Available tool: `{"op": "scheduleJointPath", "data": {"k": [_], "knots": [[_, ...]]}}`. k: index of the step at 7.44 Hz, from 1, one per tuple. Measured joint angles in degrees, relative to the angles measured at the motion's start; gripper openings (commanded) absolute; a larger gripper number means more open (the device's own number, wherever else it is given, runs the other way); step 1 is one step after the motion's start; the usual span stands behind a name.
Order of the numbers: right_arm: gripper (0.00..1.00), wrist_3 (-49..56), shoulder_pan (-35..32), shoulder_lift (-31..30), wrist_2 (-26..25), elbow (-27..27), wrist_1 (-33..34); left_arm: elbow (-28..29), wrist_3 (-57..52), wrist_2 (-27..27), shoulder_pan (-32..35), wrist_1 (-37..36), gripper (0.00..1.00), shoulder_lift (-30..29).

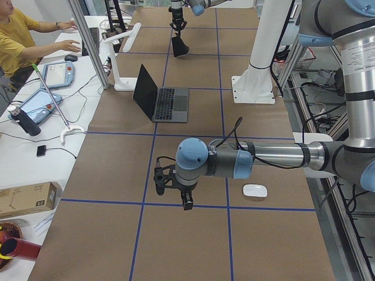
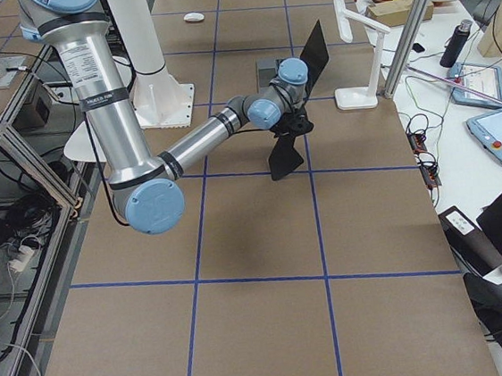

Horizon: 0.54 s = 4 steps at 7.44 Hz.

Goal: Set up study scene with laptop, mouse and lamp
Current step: 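Carry the dark grey mouse pad with the right gripper beside the laptop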

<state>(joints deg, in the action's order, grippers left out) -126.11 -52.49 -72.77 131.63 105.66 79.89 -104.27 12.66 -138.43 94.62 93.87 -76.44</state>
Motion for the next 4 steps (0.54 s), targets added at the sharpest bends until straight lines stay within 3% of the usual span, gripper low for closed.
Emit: {"op": "scheduleJointPath", "data": {"k": [3, 4], "knots": [[0.00, -6.6, 9.2, 1.3, -7.0, 8.9, 0.0, 0.8, 0.1, 0.0, 0.0, 0.0, 1.00, 0.0], [0.00, -7.2, 12.2, 2.5, -10.4, 8.5, 0.2, 1.1, 0.1, 0.0, 0.0, 0.0, 1.00, -0.1]]}}
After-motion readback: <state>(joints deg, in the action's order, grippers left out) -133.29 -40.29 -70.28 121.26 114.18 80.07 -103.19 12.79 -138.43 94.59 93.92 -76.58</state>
